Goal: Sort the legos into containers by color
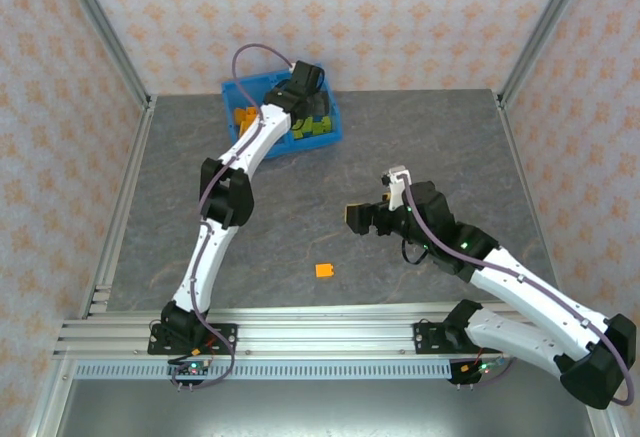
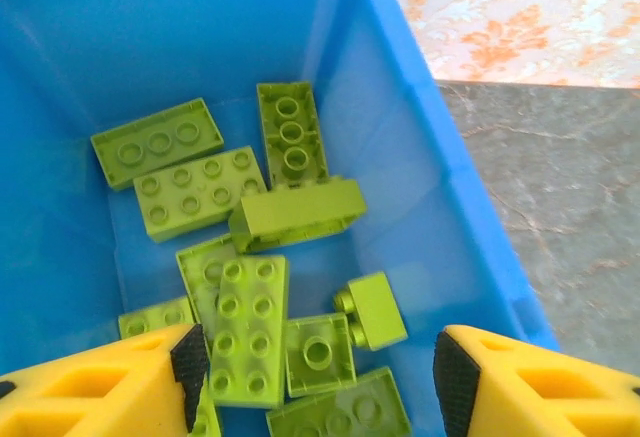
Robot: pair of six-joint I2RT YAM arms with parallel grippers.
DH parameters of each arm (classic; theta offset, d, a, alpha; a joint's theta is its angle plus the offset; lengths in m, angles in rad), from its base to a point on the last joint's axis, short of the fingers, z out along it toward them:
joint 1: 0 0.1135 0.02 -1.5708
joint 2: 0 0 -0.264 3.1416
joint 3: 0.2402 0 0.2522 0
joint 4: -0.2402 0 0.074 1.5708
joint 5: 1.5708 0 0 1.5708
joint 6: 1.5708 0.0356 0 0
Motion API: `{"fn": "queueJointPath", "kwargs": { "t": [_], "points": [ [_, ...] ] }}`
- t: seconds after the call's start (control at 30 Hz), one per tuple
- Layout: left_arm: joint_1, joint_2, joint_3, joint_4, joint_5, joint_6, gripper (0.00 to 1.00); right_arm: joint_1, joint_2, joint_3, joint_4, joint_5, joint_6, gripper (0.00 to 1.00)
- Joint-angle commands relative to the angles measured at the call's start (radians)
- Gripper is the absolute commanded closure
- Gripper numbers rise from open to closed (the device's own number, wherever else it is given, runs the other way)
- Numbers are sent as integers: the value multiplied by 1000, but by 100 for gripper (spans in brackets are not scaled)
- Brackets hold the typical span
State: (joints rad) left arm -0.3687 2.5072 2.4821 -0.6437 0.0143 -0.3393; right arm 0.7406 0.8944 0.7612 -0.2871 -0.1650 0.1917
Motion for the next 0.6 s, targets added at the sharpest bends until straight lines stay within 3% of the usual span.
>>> {"fn": "queueJointPath", "kwargs": {
  "t": [0.0, 0.27, 0.37, 0.57],
  "points": [
    [-9, -249, -116, 52, 71, -24, 34, 3, 32, 34, -11, 26, 16, 1],
    [-15, -780, -705, 148, 187, -30, 23, 12, 133, 60, -116, -39, 36, 0],
    [-15, -965, -902, 107, 203, 17, 17, 46, 182, 61, -150, -97, 20, 1],
    [-16, -1218, -1137, -83, 163, 101, 6, 128, 364, 106, -214, -54, 84, 2]
  ]
}}
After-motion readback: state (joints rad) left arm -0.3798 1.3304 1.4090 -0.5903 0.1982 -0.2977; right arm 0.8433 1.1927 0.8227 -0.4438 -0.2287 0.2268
